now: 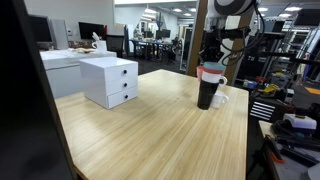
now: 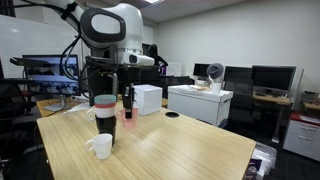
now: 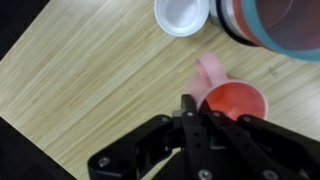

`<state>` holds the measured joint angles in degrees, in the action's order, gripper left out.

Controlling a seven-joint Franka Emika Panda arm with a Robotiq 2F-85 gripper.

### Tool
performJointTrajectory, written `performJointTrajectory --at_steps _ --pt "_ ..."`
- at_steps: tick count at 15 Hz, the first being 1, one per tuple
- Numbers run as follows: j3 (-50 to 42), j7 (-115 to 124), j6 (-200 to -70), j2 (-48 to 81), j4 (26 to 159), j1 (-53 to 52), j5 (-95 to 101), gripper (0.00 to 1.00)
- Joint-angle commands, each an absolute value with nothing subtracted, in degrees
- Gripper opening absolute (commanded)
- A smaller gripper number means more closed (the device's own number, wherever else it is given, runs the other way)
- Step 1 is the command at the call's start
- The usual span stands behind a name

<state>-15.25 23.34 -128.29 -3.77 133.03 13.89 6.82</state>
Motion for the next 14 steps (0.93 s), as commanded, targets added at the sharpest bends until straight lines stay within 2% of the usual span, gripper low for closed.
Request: performJointTrajectory --at_steps 1,14 --pt "-13.4 22.5 -125.6 -9.7 133.5 13.9 8.7 0.05" --pt "-9.1 18.5 -124.1 -22.2 134.7 13.7 5.8 0.05"
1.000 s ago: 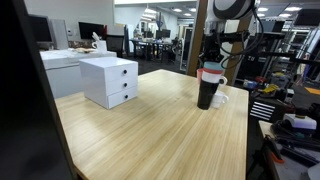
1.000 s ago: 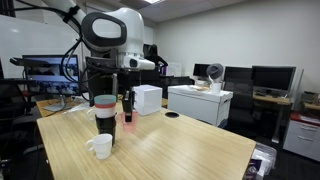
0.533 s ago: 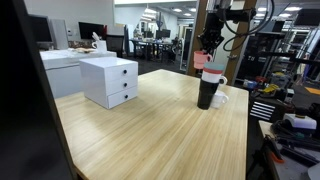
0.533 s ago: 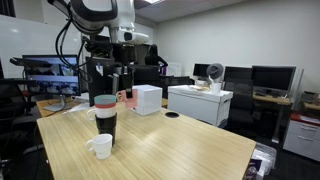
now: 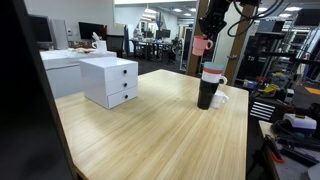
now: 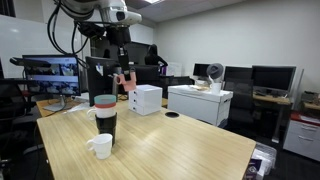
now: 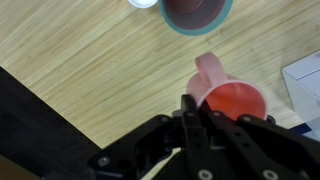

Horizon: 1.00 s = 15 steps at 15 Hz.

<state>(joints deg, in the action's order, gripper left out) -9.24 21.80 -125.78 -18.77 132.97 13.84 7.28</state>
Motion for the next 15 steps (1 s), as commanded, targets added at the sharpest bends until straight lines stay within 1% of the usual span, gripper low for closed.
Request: performJointTrajectory --at_steps 1,15 --pt "-9.1 18.0 -123.8 -22.7 134.9 13.6 5.7 0.05" --pt "-8.4 12.6 -115.6 -27.4 140.4 11.8 5.0 0.05"
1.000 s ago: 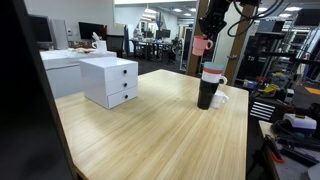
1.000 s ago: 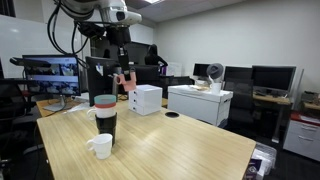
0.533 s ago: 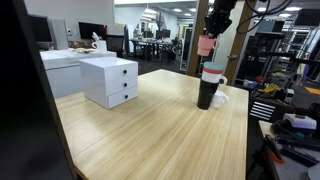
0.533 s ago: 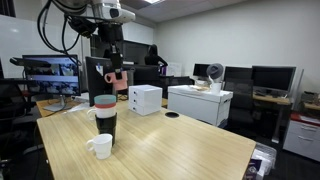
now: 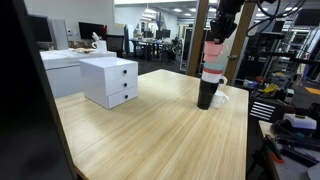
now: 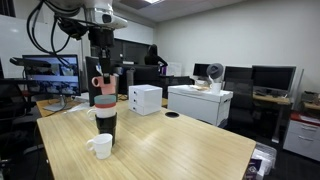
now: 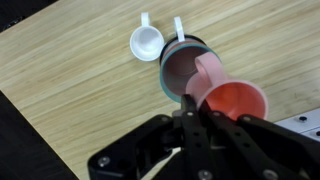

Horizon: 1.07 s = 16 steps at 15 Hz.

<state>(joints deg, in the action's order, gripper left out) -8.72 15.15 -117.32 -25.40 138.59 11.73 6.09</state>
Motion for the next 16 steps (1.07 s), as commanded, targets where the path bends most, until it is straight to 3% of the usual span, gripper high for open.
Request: performJointTrajectory --at_steps 1,16 --pt "-8.4 12.6 -115.3 -27.4 140.6 11.9 5.0 0.05" --pt "-8.6 14.2 -113.5 -26.9 141.2 14.1 6.9 0.05"
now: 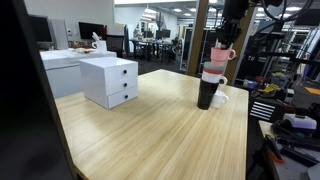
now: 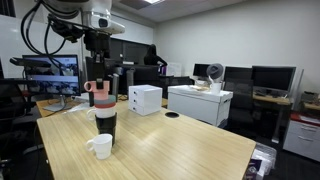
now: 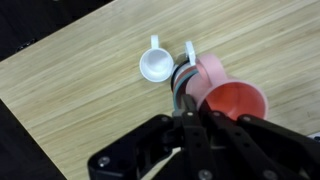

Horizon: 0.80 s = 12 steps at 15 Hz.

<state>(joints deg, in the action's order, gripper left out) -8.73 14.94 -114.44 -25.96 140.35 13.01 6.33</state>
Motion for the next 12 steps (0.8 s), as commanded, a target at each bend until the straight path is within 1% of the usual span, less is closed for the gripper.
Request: performJointTrajectory --at_steps 1,12 --pt "-8.6 14.3 -113.5 -26.8 141.2 14.2 6.9 0.05" --pt "-9.7 14.6 -115.9 -24.4 141.5 14.4 6.1 0.05"
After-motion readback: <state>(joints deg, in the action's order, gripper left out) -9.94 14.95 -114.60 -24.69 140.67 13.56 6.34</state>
